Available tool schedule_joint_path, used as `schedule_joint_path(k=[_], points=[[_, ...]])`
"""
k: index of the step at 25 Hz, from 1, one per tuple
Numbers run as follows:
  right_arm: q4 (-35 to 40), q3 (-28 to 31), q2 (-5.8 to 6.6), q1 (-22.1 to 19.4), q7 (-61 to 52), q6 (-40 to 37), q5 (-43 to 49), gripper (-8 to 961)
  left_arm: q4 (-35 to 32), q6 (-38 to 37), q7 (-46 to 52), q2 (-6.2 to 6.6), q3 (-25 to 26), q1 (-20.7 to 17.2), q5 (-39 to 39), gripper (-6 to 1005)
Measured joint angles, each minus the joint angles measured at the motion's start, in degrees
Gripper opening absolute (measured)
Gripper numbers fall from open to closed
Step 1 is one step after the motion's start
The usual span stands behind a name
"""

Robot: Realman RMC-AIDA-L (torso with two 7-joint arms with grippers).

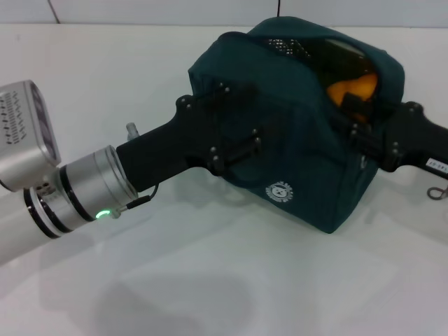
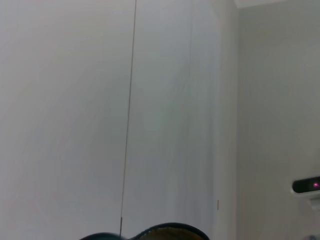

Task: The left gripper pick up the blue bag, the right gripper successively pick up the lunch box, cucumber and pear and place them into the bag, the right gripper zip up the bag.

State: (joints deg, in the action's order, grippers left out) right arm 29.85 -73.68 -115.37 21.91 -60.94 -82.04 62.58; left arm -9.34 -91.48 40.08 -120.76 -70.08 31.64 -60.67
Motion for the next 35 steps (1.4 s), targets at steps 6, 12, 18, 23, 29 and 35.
schedule_joint_path(k=[6,12,18,23,29,35], points=[[0.4,-3.5,0.08,1.0,0.0,-1.5,1.0,424,0.0,1.7,-1.4,0.0,0.0,0.4,3.3,639],[0.4,-5.4,0.12,2.1,0.3,-5.0,2.5,422,0.0,3.1,-1.6,0.24,0.2,0.3,5.2,638],[0.5,-5.4,0.22,2.9,0.4,-7.4,3.2,420,0.0,4.2,-2.7,0.27,0.1,0.4,5.8,638],[0.9,-5.2,0.72,2.8,1.0,-9.3,3.6,417,-0.1,4.3,-2.8,0.21,0.2,0.4,5.8,638],[4.7,1.1,2.47,-3.5,3.4,-17.8,3.9,405,0.0,4.3,-2.8,0.26,0.3,0.4,6.0,639],[5.4,3.3,7.19,-7.8,2.8,-22.4,6.4,394,0.0,4.3,-2.8,0.22,0.3,0.2,6.1,639]])
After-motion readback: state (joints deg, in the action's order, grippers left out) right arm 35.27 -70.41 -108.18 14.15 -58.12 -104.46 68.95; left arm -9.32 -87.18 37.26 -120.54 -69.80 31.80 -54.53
